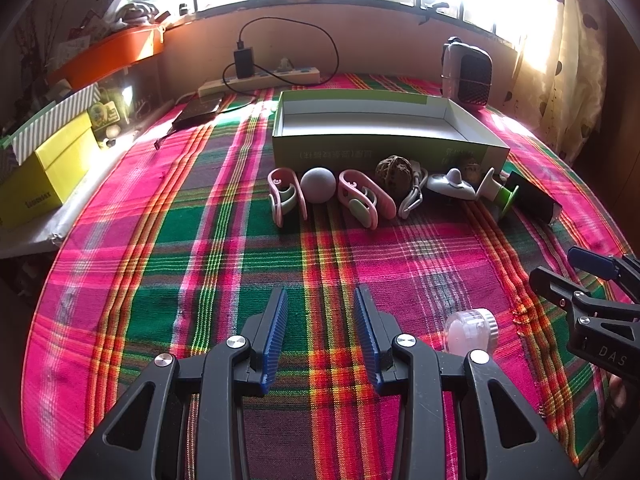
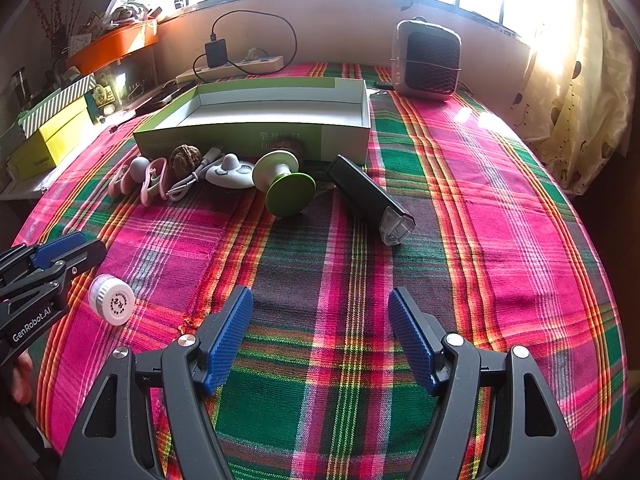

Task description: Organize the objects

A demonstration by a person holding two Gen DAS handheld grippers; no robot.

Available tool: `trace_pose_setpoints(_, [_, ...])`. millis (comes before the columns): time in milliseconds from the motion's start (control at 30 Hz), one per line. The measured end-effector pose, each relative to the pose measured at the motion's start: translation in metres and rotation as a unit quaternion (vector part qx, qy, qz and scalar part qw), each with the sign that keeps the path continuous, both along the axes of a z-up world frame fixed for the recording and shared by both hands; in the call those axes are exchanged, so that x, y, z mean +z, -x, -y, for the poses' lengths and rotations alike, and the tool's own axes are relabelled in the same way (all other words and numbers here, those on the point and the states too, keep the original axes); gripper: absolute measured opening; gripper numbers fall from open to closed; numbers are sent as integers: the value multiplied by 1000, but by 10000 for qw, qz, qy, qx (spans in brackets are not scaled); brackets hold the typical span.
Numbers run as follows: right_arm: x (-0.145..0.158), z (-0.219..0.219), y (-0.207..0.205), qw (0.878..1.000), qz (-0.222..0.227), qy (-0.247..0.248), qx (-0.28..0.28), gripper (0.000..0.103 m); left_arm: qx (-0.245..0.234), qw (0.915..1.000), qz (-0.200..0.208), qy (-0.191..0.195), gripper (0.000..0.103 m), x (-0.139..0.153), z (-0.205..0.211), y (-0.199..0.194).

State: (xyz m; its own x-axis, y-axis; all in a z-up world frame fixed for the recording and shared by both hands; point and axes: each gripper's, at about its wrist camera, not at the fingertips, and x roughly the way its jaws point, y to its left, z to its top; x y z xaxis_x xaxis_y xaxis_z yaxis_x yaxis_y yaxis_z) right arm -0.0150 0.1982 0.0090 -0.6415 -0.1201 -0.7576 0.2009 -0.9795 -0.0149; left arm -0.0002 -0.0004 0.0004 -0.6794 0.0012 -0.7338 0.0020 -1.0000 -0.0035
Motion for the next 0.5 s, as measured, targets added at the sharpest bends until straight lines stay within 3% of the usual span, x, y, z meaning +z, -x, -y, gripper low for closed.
trace_pose_setpoints(367, [-1, -4, -4, 9996, 49, 34, 266, 71, -352, 9989, 179, -247, 32, 7, 8, -16])
trace_pose_setpoints(500, [1, -10, -8, 9992, 26, 115, 392, 71, -617, 9971, 72, -444, 32, 14, 4, -28])
